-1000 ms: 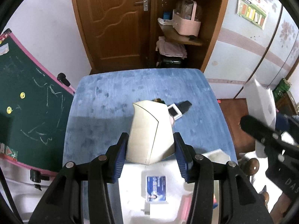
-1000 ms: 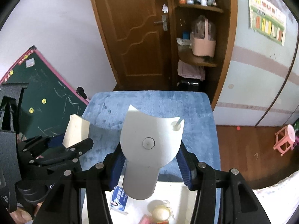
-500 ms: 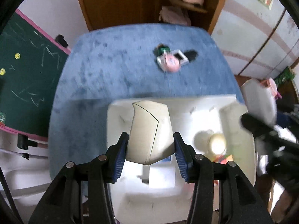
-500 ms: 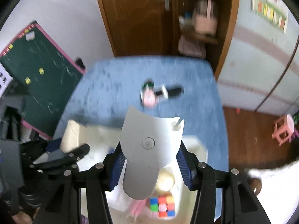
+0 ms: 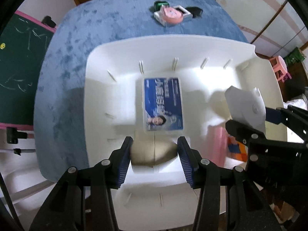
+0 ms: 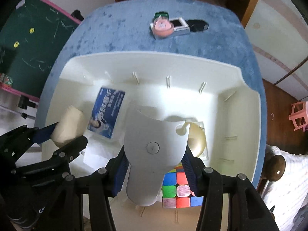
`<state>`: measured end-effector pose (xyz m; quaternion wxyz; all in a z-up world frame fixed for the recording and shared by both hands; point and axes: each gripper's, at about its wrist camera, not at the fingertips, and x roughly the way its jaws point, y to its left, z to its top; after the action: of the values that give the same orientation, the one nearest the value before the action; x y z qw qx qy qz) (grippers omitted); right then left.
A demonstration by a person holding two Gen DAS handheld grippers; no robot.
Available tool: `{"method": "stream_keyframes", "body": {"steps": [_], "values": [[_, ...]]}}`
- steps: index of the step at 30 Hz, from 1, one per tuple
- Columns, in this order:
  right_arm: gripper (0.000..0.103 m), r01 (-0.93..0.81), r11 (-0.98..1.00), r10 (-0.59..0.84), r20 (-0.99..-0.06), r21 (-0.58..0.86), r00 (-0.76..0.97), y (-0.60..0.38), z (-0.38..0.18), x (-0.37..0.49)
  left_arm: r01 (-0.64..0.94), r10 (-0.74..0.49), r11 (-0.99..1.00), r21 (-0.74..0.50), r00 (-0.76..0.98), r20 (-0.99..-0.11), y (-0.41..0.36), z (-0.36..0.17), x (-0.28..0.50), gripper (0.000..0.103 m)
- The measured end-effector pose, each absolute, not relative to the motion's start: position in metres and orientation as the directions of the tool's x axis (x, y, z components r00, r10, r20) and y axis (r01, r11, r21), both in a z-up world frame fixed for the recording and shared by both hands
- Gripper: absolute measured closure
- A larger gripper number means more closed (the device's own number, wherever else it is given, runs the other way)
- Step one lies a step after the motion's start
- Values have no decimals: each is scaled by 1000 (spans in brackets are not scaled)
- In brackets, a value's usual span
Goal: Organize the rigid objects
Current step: 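Lower the beige cube and white piece into the tray and open both tools, then move the left tool to the pink tape dispenser while the right tool approaches the black charger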
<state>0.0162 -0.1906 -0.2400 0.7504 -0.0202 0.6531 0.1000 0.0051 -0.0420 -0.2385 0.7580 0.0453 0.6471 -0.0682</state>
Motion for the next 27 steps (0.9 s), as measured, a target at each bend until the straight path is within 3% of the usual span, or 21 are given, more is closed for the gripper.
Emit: {"method": "stream_keyframes", "body": {"steps": [8,27], "values": [[42,-181,980,112,-985,86,134,-192,-239,14,152,-63,987,-44,119,-991,-38,-241,1,43],[41,-86,987,153,-937,133,315,-238,-165,29,144,-112,986,-79,237,-965,-41,-168,29,43]]}}
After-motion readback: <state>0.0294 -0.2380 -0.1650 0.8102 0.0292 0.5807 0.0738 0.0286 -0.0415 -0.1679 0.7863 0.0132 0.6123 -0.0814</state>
